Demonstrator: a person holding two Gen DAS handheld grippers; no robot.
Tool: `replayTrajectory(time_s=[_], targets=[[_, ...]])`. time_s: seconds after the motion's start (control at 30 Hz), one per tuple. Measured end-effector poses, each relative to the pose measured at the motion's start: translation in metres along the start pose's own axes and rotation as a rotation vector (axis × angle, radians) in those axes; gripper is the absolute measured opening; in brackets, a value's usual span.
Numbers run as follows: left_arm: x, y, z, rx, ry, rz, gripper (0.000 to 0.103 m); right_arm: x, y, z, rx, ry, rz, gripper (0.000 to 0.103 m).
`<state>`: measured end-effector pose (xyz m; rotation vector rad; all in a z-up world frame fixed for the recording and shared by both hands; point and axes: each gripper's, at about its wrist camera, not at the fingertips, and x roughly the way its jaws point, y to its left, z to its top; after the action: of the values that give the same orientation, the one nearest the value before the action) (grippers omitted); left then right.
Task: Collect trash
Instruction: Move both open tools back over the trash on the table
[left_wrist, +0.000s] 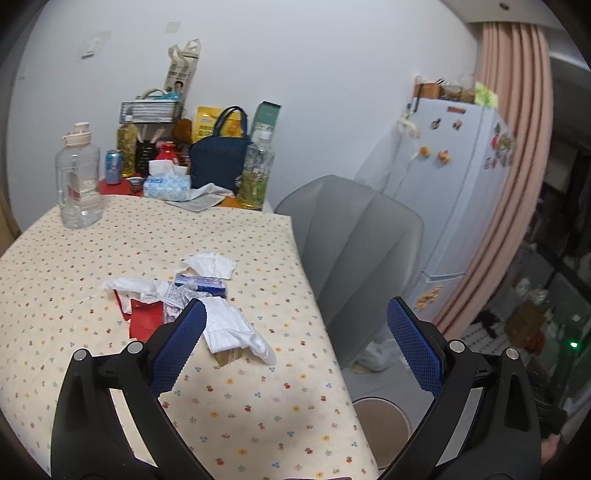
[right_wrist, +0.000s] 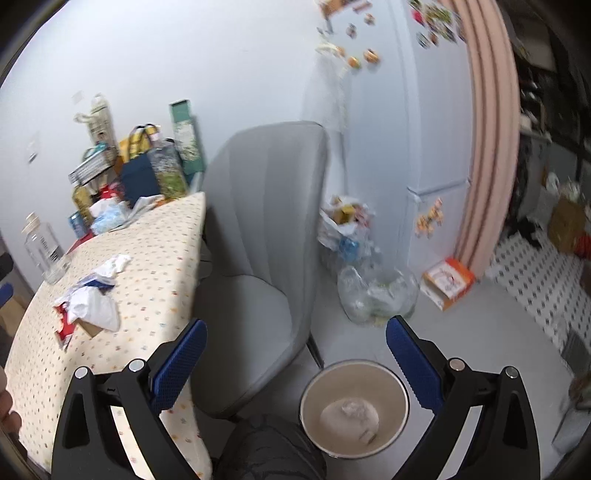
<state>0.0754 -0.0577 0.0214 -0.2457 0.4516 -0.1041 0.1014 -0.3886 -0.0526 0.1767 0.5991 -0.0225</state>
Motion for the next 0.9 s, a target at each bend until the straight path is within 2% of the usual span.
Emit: replayTrajectory(time_s=[0.17, 0.33, 0.47, 0.57, 0.73, 0.9], targets=[[-0.012, 0.017, 0.003, 0.008, -0.016, -0.041, 0.097, -0.008, 0.035, 0.005, -0.056, -0.058, 0.059, 0.095], [-0.024, 0.031, 0.006, 0.033, -0.037, -0.011, 0.097, -0.009, 0.063, 0.007, -0.091, -0.095, 0.079, 0.095], [-0.03, 0.049, 0.008, 0.008, -0.05, -0.001, 0.097, -0.006, 0.085, 0.006, -0.116, -0.087, 0.126, 0.095], [-0.034, 0.06, 0.007, -0.003, -0.053, -0.005, 0.097, -0.005, 0.104, 0.003, -0.167, -0.091, 0.129, 0.095], [-0.041, 0.067, 0.004, 0.043, -0.108, 0.045, 0.097, -0.002, 0.132, 0.004, -0.217, -0.096, 0.18, 0.095], [-0.046, 0.087, 0.005, 0.018, -0.116, 0.08, 0.097, 0.007, 0.158, 0.004, -0.249, -0.071, 0.243, 0.095]])
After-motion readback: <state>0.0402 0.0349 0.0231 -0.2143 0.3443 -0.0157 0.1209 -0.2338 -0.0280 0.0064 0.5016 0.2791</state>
